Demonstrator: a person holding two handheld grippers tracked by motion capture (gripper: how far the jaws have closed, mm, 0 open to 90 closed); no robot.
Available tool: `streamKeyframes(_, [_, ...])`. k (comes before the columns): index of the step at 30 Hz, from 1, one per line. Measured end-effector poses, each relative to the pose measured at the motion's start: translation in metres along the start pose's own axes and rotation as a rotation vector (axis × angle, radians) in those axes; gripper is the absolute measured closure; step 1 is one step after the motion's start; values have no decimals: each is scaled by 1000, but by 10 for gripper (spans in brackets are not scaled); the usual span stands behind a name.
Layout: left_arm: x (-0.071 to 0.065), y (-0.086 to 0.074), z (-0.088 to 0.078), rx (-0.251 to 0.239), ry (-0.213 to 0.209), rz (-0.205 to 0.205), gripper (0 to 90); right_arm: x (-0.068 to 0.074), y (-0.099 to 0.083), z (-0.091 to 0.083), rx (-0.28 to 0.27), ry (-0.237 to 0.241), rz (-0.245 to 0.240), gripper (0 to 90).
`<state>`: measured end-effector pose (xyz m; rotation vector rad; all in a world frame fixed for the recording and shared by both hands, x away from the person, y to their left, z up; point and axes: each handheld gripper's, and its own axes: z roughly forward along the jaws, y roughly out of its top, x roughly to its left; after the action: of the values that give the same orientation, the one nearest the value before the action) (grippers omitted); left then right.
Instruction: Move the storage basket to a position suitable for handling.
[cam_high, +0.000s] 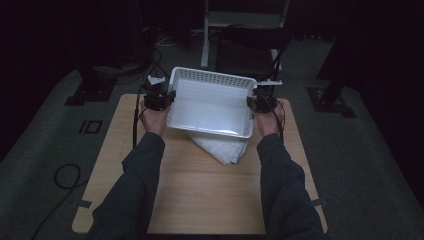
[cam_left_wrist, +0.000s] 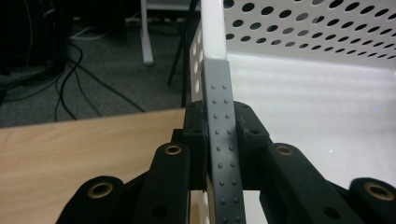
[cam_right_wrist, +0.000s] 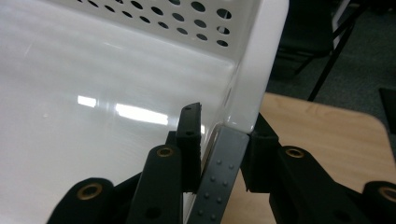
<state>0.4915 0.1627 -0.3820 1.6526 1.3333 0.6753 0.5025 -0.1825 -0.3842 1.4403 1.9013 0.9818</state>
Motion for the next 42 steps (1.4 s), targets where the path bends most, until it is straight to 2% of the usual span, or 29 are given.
streamKeyframes(7, [-6,5,11,-69,17,-9,775,-9,8,19,-32,-37,37,744])
streamKeyframes(11, [-5,4,16,-83,12,-14,775,-10,12,24,-55,-62,44,750])
streamKeyframes(14, [-2,2,20,-73,9,-13,771,-9,15,25,-83,-72,32,755])
streamKeyframes(20, [-2,-7,32,-33,28,15,766,-9,14,35,-88,-104,24,760])
streamKeyframes(25, [2,-24,48,32,42,42,766,-8,-3,48,-64,-107,4,756])
streamKeyframes(27, [5,-33,50,40,32,34,766,-7,-11,52,-51,-99,0,751])
streamKeyframes(29, [7,-40,53,73,36,15,769,-6,-18,54,-30,-91,-19,746])
streamKeyframes(30, [7,-44,53,78,35,8,768,-5,-20,56,-12,-81,-19,747])
streamKeyframes(31, [8,-48,51,58,24,-11,768,-5,-22,57,7,-73,-15,747])
streamKeyframes(32, [8,-50,48,52,17,-14,768,-5,-25,56,3,-68,-9,748])
streamKeyframes(34, [5,-51,42,42,25,-2,768,-4,-28,52,-12,-67,-12,746])
streamKeyframes(36, [4,-54,38,48,25,-8,768,-3,-30,49,-5,-65,-25,744])
streamKeyframes(39, [2,-60,32,51,36,-9,767,-1,-34,44,11,-49,-21,745])
streamKeyframes(42, [0,-65,24,58,45,-4,768,3,-39,37,6,-52,-28,745])
